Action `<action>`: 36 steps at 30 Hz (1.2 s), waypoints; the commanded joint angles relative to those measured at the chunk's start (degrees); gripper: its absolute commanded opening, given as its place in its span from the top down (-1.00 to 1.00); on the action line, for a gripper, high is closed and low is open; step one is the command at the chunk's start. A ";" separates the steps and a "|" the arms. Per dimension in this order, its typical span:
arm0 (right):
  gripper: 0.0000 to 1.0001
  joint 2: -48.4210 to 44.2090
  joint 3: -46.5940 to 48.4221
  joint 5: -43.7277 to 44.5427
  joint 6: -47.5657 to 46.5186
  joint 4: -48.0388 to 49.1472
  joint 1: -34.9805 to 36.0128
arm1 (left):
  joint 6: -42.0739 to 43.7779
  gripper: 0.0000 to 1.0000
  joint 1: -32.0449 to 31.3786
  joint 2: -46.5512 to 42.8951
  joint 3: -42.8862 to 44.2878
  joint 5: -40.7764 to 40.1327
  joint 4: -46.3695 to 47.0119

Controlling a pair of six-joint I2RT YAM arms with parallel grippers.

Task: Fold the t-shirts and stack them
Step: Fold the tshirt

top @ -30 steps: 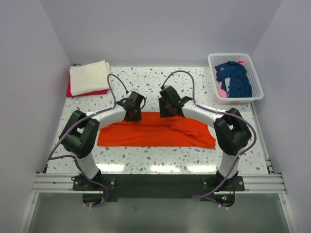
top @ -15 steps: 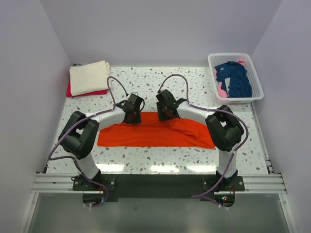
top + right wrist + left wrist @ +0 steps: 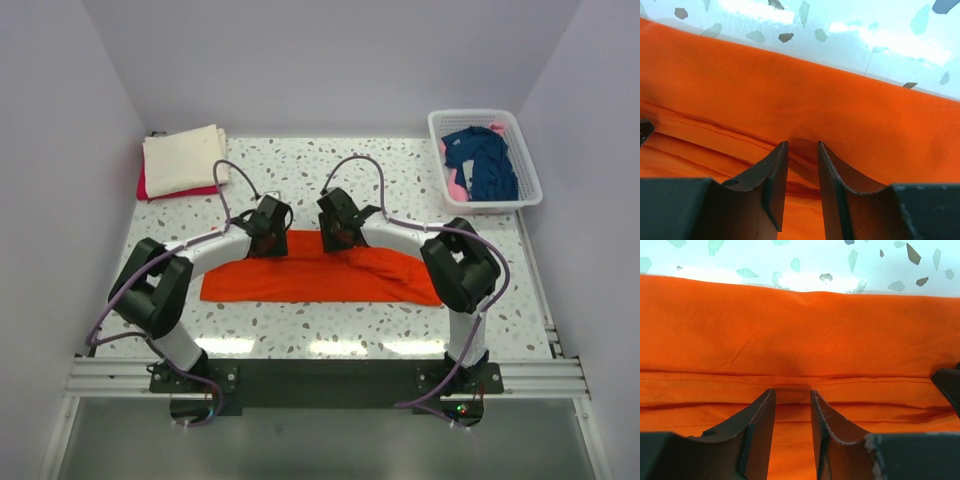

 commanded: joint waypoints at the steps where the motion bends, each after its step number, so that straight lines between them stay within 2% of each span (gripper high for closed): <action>1: 0.34 -2.78 -1.44 -1.04 1.54 2.54 0.58 | -0.13 0.23 0.40 -3.00 -0.73 -0.08 1.71; 11: 0.35 -6.47 -6.44 -1.31 2.60 4.30 1.46 | -0.04 0.21 1.63 -2.39 0.59 -0.86 1.10; 24: 0.35 -7.97 -9.00 -1.31 2.95 5.62 1.99 | -2.95 0.18 8.57 -4.76 -2.75 -4.21 0.66; 36: 0.35 -10.69 -11.28 -1.66 2.95 6.85 2.07 | -3.30 0.18 10.86 -2.74 -0.56 -4.82 -1.01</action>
